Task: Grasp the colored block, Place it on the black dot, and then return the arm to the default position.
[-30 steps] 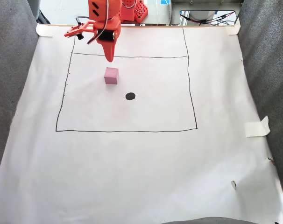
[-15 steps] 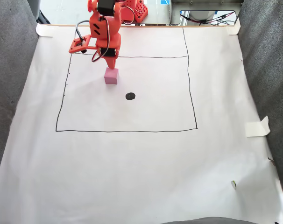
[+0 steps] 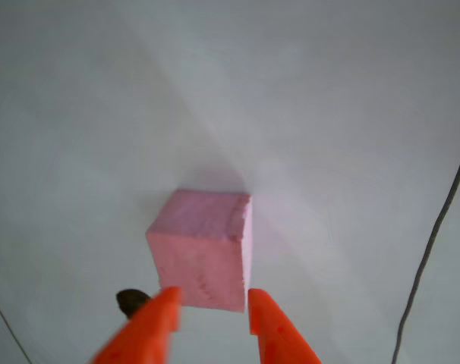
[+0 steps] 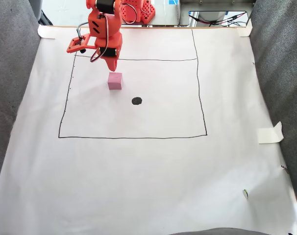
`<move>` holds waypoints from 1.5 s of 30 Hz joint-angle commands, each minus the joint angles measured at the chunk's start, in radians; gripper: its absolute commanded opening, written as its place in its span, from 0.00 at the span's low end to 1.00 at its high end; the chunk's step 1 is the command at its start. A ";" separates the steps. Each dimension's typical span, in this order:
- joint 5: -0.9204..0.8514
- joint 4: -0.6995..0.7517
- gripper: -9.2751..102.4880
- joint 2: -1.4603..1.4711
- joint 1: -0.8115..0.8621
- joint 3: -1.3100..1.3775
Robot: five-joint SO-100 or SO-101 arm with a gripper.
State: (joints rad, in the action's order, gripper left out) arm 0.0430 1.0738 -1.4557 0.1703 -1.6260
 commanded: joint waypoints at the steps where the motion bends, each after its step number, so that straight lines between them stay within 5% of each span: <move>1: -0.002 0.002 0.27 -0.058 -0.005 0.052; 17: -0.044 0.080 0.48 -0.008 -0.005 0.072; 45: -0.078 0.029 0.45 0.069 -0.012 -0.025</move>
State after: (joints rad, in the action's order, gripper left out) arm -0.0383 1.1075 -1.3744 0.1595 -1.6536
